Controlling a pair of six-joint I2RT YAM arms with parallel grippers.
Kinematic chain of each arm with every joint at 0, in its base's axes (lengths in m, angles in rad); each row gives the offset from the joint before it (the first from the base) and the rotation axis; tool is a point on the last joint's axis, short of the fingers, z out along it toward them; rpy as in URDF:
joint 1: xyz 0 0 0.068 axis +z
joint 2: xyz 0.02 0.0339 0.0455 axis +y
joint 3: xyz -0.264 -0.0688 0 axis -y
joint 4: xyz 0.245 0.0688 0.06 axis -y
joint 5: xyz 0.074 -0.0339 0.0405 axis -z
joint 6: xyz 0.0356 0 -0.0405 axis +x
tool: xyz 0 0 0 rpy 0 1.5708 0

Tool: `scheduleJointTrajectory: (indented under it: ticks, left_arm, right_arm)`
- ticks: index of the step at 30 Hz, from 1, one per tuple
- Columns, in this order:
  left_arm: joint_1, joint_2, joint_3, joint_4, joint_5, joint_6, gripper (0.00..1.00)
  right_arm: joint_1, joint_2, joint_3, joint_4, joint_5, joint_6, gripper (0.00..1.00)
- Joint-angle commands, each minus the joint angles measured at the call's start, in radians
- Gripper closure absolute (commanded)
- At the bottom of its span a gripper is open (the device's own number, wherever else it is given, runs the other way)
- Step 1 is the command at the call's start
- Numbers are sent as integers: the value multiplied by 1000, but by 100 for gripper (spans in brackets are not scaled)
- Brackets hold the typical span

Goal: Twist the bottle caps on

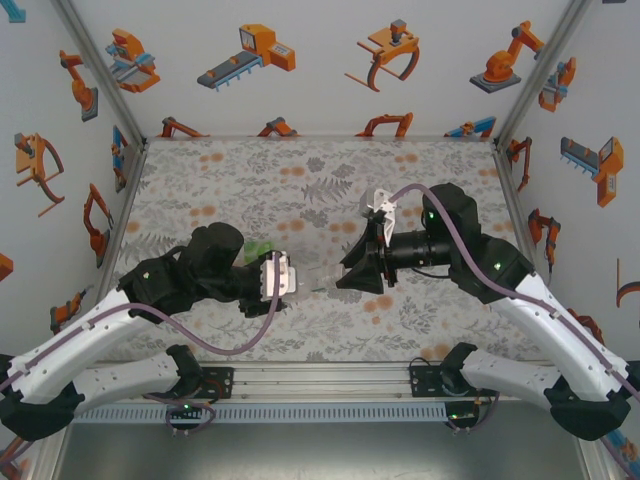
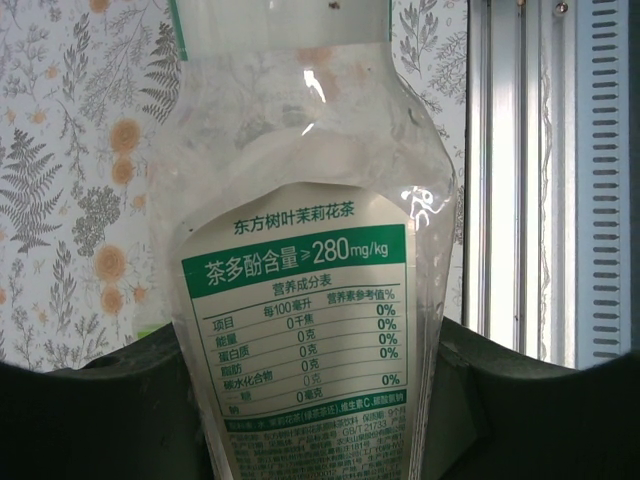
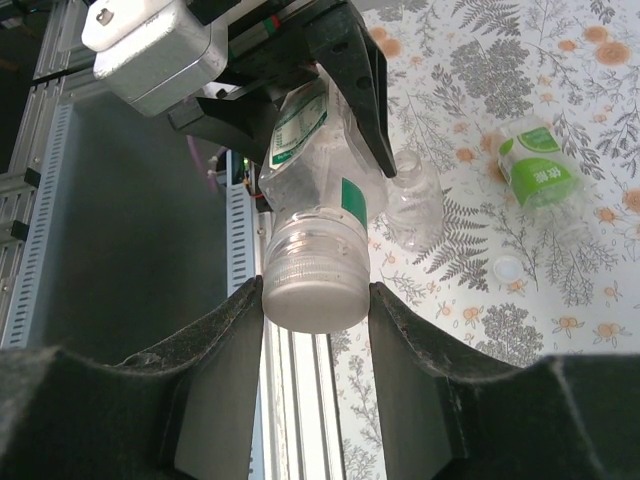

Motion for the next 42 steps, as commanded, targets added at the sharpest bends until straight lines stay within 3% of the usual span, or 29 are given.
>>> scheduleJointTrajectory:
  ticks: [1,16,25,32,37,42]
  left_arm:
    - [-8,5,16,58,48,13,100]
    - [-9,10,21,24,57,21,100]
    - [-9,14,23,14,61,25,100]
    - [-9,23,33,25,93,23,100]
    - [-9,10,23,57,75,19,100]
    - [-9,5,9,99,66,19,100]
  right_arm:
    - [18,13,44,-17,18,-42,100]
    - [93,80,161,-210,52,-184,100]
    - [141,90,207,-264,137,-253,100]
    - [165,90,189,-255,87,-262,100]
    - [165,64,124,-172,110,-114,100]
    - [165,40,50,-65,228,261,100]
